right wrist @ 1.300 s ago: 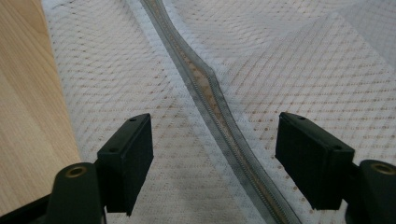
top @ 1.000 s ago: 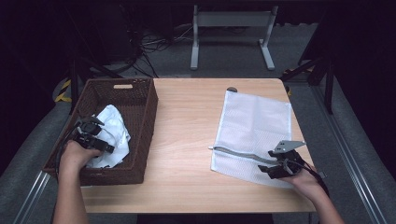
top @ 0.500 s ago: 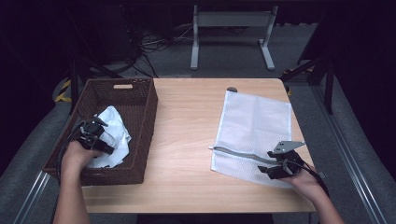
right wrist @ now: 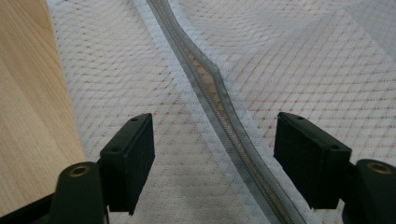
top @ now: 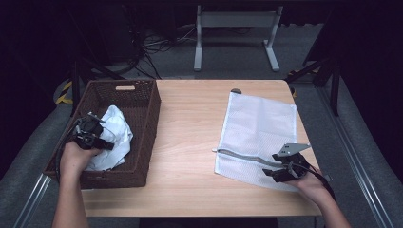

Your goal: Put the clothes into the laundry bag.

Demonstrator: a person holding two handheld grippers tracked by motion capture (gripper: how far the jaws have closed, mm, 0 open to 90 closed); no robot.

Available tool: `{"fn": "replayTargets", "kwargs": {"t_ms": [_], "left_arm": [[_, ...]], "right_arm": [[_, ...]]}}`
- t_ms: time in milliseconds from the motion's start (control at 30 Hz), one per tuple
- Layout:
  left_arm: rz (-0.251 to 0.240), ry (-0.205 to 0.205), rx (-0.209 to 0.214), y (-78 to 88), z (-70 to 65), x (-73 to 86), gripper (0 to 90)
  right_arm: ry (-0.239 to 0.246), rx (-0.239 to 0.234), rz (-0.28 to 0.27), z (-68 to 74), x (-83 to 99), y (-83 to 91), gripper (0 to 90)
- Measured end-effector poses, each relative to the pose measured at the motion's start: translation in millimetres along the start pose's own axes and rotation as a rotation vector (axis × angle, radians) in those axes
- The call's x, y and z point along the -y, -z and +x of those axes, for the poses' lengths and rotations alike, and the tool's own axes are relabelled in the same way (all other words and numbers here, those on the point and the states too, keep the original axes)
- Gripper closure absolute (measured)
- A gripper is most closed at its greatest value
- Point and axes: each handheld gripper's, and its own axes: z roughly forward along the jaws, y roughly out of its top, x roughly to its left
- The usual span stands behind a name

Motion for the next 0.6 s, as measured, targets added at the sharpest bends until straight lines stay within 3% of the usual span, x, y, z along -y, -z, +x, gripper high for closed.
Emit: {"fn": "replayTargets", "kwargs": {"t_ms": [167, 267, 600], "left_arm": [[-0.049, -0.002, -0.009, 11.9, -1.6, -1.7, 75.1], [-0.098, 0.011, 0.008, 20.8, -1.2, -1.0, 75.1], [-0.169, 0.0, 0.027, 43.9, -8.0, -1.2, 75.1]], "right_arm": [[0.001, -0.005, 0.003, 0.3, 0.0, -0.6, 29.5], [0.001, -0.005, 0.002, 0.4, -0.1, -0.7, 29.5], [-0.012, -0.022, -0.008, -0.9, -0.4, 0.0, 29.2]]}}
